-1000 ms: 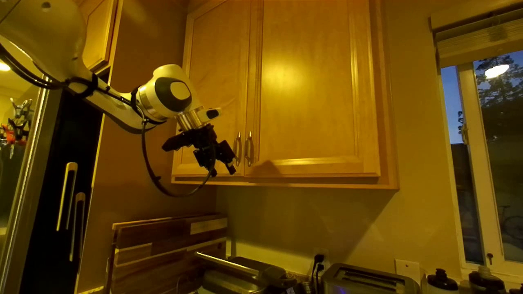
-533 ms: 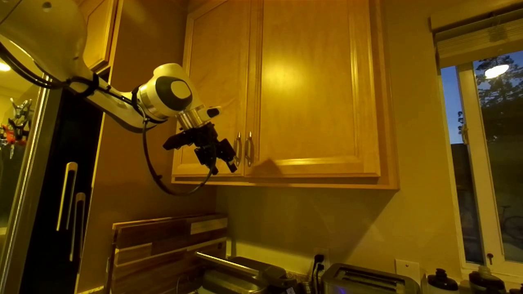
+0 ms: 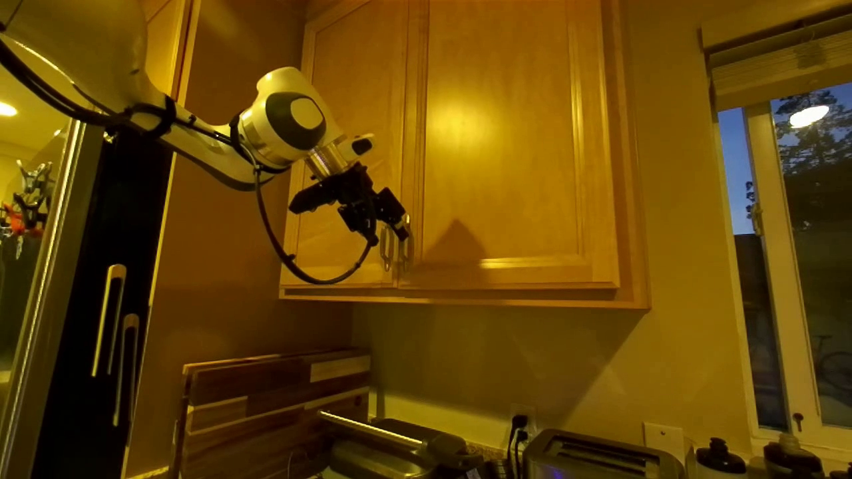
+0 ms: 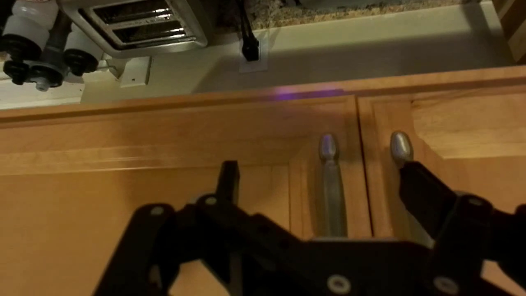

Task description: Put one of the wooden objects in the upper cabinet

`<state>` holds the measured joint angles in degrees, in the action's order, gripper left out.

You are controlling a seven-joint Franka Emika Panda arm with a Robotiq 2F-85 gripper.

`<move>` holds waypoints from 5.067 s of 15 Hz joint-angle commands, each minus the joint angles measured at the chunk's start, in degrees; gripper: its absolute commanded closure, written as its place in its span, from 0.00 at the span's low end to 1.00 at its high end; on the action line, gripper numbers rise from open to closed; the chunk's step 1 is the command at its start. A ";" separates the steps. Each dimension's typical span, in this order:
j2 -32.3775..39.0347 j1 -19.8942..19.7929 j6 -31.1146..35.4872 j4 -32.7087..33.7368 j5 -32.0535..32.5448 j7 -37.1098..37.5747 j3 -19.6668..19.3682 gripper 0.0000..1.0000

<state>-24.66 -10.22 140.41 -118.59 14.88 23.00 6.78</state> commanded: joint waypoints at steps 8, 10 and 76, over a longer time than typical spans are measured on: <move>5.63 -0.28 4.61 4.17 -0.36 1.04 -1.20 0.40; 6.21 -0.01 4.75 4.74 -0.38 0.86 -1.31 0.36; -12.73 -18.71 -12.09 -7.32 3.37 34.26 24.45 0.00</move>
<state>-44.11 -25.71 131.11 -133.56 13.11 49.72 28.95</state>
